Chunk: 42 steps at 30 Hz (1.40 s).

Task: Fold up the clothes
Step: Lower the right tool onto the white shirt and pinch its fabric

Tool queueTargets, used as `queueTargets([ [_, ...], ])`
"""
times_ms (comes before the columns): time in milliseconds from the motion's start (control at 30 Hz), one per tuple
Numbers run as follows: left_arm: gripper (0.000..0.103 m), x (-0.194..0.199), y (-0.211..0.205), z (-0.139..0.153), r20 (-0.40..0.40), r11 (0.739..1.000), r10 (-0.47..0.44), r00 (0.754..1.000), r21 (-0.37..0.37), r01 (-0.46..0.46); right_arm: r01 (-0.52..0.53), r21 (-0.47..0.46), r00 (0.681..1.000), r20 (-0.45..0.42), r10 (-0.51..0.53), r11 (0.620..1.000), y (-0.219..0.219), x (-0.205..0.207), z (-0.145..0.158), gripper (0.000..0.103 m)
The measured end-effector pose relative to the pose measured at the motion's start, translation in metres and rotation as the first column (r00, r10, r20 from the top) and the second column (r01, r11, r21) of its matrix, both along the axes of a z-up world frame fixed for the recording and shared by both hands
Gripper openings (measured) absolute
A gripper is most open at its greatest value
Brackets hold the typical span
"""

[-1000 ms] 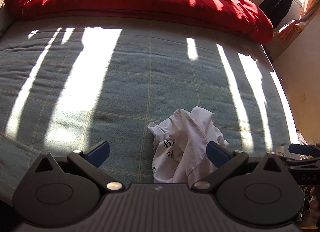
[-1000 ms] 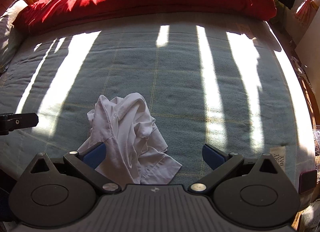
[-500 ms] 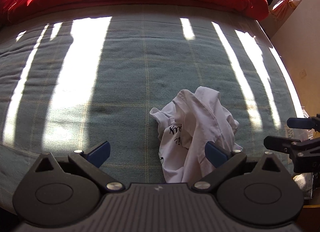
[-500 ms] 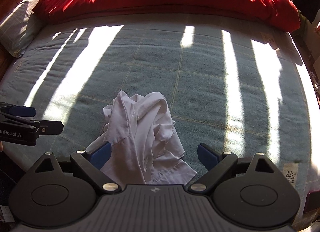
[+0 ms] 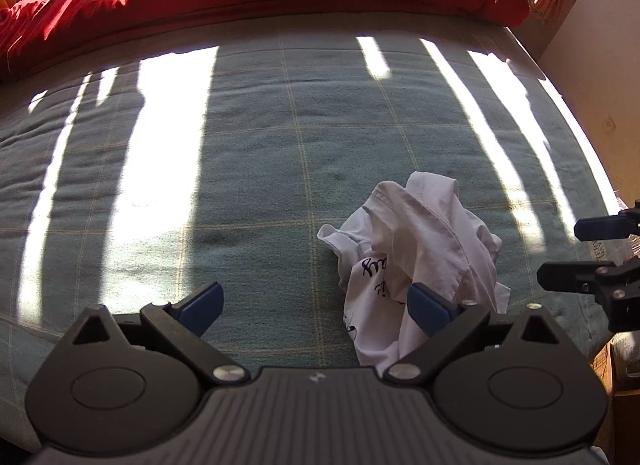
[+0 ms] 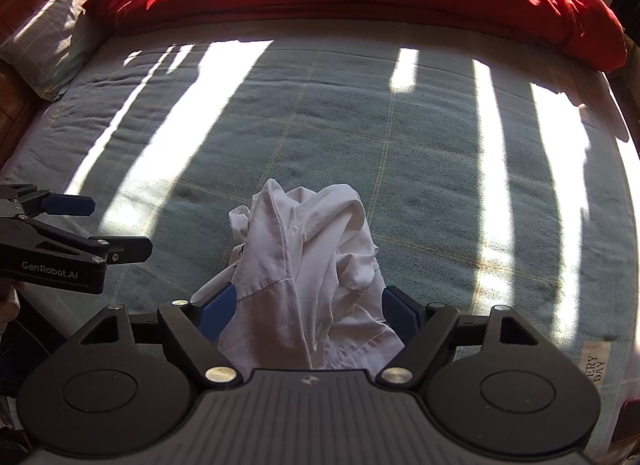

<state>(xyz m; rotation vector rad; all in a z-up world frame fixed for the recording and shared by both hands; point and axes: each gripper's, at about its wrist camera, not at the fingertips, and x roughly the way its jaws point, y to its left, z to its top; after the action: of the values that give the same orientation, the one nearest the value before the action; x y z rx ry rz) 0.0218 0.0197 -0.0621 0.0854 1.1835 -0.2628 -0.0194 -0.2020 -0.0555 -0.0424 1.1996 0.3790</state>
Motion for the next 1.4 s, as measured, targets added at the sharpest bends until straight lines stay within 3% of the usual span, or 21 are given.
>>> queueTargets([
  [167,0.091,0.005,0.004,-0.006,-0.015,0.999,-0.027,1.000,0.024,0.028,-0.028,0.031,0.999,-0.026,0.029,0.999,0.003,0.004,-0.002,0.071],
  [600,0.092,0.008,0.008,-0.022,-0.065,0.999,-0.049,0.997,-0.018,0.048,-0.081,0.093,0.994,-0.071,0.088,0.992,0.024,0.013,-0.018,0.067],
  [733,0.092,0.009,0.010,-0.023,-0.071,0.999,-0.041,0.997,-0.026,0.039,-0.102,0.098,0.990,-0.089,0.111,0.990,0.028,0.018,-0.024,0.062],
  [833,0.092,0.008,0.011,-0.023,-0.080,1.000,-0.018,0.997,-0.021,0.017,-0.126,0.101,0.985,-0.106,0.136,0.987,0.031,0.022,-0.032,0.057],
  [1133,0.092,-0.005,0.016,-0.013,-0.119,0.995,0.103,0.988,0.001,-0.103,-0.191,0.125,0.964,-0.160,0.210,0.974,0.032,0.050,-0.069,0.058],
  [1400,0.092,-0.016,0.012,0.015,-0.124,0.972,0.235,0.964,0.044,-0.232,-0.231,0.259,0.921,-0.252,0.297,0.938,0.025,0.068,-0.093,0.058],
])
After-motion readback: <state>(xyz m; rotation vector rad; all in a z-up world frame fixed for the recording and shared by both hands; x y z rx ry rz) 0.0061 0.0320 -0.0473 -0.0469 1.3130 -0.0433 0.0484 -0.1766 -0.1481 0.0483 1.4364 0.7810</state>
